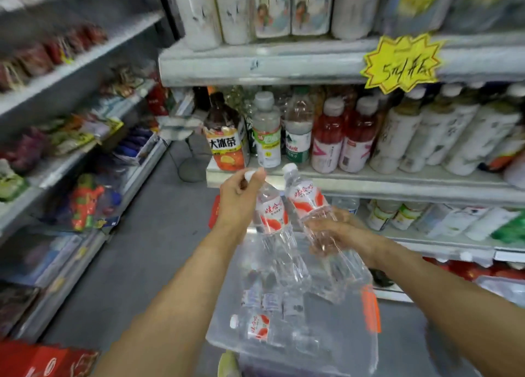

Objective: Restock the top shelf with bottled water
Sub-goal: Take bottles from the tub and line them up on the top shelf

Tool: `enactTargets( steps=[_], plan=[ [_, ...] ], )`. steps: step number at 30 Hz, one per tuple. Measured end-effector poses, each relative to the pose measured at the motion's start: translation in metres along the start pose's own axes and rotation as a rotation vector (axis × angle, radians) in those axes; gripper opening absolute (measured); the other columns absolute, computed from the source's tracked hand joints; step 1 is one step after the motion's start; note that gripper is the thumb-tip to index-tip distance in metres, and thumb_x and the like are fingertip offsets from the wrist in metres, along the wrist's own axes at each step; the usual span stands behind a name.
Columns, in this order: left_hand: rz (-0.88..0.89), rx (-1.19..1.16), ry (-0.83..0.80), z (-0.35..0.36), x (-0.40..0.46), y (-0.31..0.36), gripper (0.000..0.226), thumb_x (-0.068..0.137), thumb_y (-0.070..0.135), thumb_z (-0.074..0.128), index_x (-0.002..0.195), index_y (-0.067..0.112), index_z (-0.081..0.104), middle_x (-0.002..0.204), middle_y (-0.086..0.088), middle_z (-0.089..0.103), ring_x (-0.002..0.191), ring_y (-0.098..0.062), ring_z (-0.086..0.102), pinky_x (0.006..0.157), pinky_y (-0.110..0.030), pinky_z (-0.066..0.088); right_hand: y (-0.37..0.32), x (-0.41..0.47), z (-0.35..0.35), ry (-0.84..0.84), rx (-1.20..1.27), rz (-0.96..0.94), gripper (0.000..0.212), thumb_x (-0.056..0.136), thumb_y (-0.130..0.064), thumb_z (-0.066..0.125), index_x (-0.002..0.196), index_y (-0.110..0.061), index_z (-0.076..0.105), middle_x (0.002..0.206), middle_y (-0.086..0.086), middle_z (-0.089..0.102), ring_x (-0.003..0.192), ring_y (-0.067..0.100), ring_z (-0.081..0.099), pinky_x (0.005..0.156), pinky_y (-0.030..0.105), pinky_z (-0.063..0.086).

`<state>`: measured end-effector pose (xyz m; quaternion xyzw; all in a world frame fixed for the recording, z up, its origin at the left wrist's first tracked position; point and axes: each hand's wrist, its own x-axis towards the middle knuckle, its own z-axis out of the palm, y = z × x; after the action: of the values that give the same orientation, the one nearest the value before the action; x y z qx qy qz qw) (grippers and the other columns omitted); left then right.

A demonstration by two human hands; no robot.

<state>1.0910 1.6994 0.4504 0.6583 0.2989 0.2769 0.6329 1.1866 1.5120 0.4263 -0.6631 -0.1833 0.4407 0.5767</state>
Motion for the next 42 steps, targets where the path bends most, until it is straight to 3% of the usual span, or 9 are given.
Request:
enactTargets(
  steps=[5, 10, 16, 21, 27, 32, 35, 39, 42],
  plan=[
    [0.085, -0.077, 0.022, -0.002, 0.013, 0.078, 0.027, 0.096, 0.036, 0.061, 0.076, 0.017, 0.063, 0.076, -0.004, 0.066, 0.077, -0.021, 0.062, 0.078, -0.043, 0.053, -0.065, -0.013, 0.008, 0.085, 0.018, -0.219, 0.025, 0.077, -0.016, 0.076, 0.101, -0.010, 0.068, 0.083, 0.003, 0.075, 0.074, 0.018, 0.070, 0.064, 0.034, 0.057],
    [0.114, -0.095, -0.003, -0.003, 0.023, 0.151, 0.030, 0.096, 0.038, 0.059, 0.079, 0.015, 0.065, 0.086, -0.010, 0.072, 0.087, -0.030, 0.069, 0.090, -0.054, 0.054, -0.125, -0.028, 0.017, 0.187, -0.011, -0.416, 0.015, 0.083, -0.003, 0.072, 0.097, -0.006, 0.071, 0.088, 0.011, 0.074, 0.076, 0.021, 0.068, 0.058, 0.032, 0.059],
    [0.178, -0.147, -0.056, 0.000, 0.029, 0.217, 0.028, 0.096, 0.033, 0.060, 0.082, 0.010, 0.066, 0.089, -0.014, 0.070, 0.087, -0.031, 0.068, 0.088, -0.048, 0.055, -0.190, -0.047, 0.012, 0.201, -0.054, -0.581, 0.016, 0.084, -0.009, 0.072, 0.099, -0.004, 0.070, 0.090, 0.016, 0.074, 0.076, 0.027, 0.072, 0.062, 0.034, 0.060],
    [0.191, -0.151, -0.123, 0.008, 0.040, 0.258, 0.027, 0.097, 0.035, 0.058, 0.090, 0.010, 0.068, 0.092, -0.010, 0.075, 0.082, -0.028, 0.072, 0.080, -0.043, 0.059, -0.239, -0.054, 0.008, 0.254, -0.107, -0.693, 0.016, 0.087, -0.016, 0.072, 0.101, -0.009, 0.070, 0.093, 0.012, 0.076, 0.088, 0.031, 0.073, 0.078, 0.049, 0.059],
    [0.341, -0.122, -0.169, 0.009, 0.058, 0.313, 0.036, 0.095, 0.041, 0.059, 0.083, 0.007, 0.061, 0.089, -0.019, 0.065, 0.077, -0.031, 0.064, 0.082, -0.049, 0.055, -0.308, -0.067, 0.005, 0.288, -0.125, -0.871, 0.014, 0.088, -0.012, 0.070, 0.100, -0.005, 0.070, 0.089, 0.012, 0.075, 0.076, 0.021, 0.071, 0.060, 0.027, 0.057],
    [0.404, -0.180, -0.181, 0.014, 0.068, 0.360, 0.033, 0.094, 0.041, 0.062, 0.086, 0.009, 0.060, 0.088, -0.015, 0.066, 0.071, -0.026, 0.066, 0.077, -0.040, 0.055, -0.382, -0.073, 0.002, 0.346, -0.073, -1.020, 0.021, 0.085, -0.014, 0.073, 0.103, -0.003, 0.067, 0.085, 0.007, 0.074, 0.074, 0.016, 0.073, 0.063, 0.031, 0.060],
    [0.413, -0.215, -0.188, 0.020, 0.070, 0.385, 0.030, 0.094, 0.038, 0.061, 0.089, 0.009, 0.059, 0.087, -0.013, 0.065, 0.069, -0.024, 0.065, 0.079, -0.042, 0.057, -0.428, -0.076, -0.001, 0.392, -0.110, -1.108, 0.044, 0.077, -0.026, 0.079, 0.111, -0.002, 0.064, 0.093, 0.006, 0.073, 0.083, 0.017, 0.072, 0.073, 0.039, 0.061],
    [0.422, -0.225, -0.161, 0.030, 0.077, 0.411, 0.031, 0.095, 0.038, 0.061, 0.083, 0.010, 0.057, 0.080, -0.010, 0.064, 0.064, -0.023, 0.064, 0.071, -0.037, 0.057, -0.479, -0.066, -0.011, 0.466, -0.097, -1.141, 0.030, 0.082, -0.025, 0.077, 0.107, -0.012, 0.065, 0.097, 0.002, 0.072, 0.094, 0.020, 0.069, 0.096, 0.049, 0.052],
    [0.423, -0.215, -0.159, 0.037, 0.085, 0.423, 0.033, 0.095, 0.039, 0.060, 0.083, 0.009, 0.056, 0.082, -0.011, 0.064, 0.067, -0.024, 0.064, 0.076, -0.041, 0.058, -0.505, -0.051, -0.015, 0.485, -0.076, -1.111, 0.020, 0.082, -0.022, 0.078, 0.097, -0.017, 0.066, 0.092, -0.002, 0.071, 0.092, 0.017, 0.066, 0.093, 0.040, 0.049]
  ],
)
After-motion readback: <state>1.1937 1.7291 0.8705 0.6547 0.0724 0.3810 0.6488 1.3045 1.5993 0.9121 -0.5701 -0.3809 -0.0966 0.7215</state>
